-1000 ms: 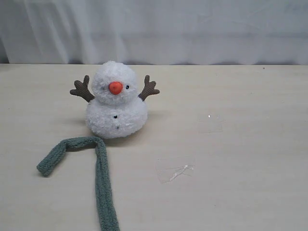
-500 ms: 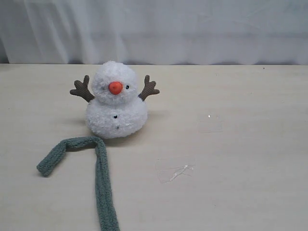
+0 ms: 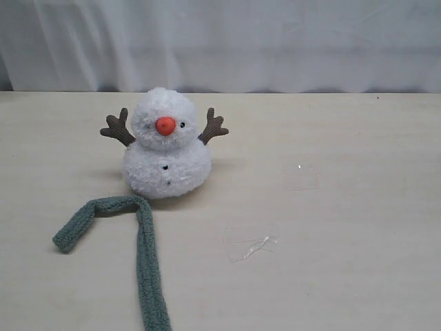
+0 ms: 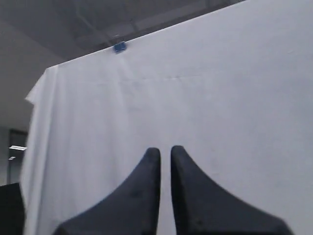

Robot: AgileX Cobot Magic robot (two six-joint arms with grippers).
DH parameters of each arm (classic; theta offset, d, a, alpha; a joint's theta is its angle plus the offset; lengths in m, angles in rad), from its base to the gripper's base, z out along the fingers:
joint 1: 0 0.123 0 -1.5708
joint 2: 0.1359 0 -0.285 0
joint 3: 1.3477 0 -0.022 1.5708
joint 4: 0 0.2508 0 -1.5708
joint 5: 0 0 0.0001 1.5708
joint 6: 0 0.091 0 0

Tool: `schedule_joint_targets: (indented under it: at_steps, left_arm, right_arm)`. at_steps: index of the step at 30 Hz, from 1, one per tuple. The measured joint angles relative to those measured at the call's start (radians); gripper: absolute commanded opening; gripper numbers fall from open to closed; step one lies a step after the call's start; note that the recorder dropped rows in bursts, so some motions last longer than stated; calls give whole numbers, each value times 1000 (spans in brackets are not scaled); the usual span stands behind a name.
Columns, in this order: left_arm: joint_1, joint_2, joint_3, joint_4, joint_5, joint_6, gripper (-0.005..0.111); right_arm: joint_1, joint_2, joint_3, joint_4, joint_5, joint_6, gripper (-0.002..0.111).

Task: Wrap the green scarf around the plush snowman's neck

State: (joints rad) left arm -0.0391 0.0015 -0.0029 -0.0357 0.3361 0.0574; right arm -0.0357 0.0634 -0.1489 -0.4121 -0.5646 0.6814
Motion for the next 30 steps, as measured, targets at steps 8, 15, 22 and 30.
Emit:
schedule_joint_targets:
  at_steps: [8,15,22,30]
  left_arm:
    - [0,0,0,0,0,0,12]
    - [0,0,0,0,0,0,12]
    - [0,0,0,0,0,0,12]
    - [0,0,0,0,0,0,12]
  right_arm:
    - [0,369,-378,-835,-89,665,72]
    - [3,675,-690,-1070,-374,759,67]
    - [3,847,-858,-1274,-27,811,67]
    - [3,1069,-868,-1331,196,807,52]
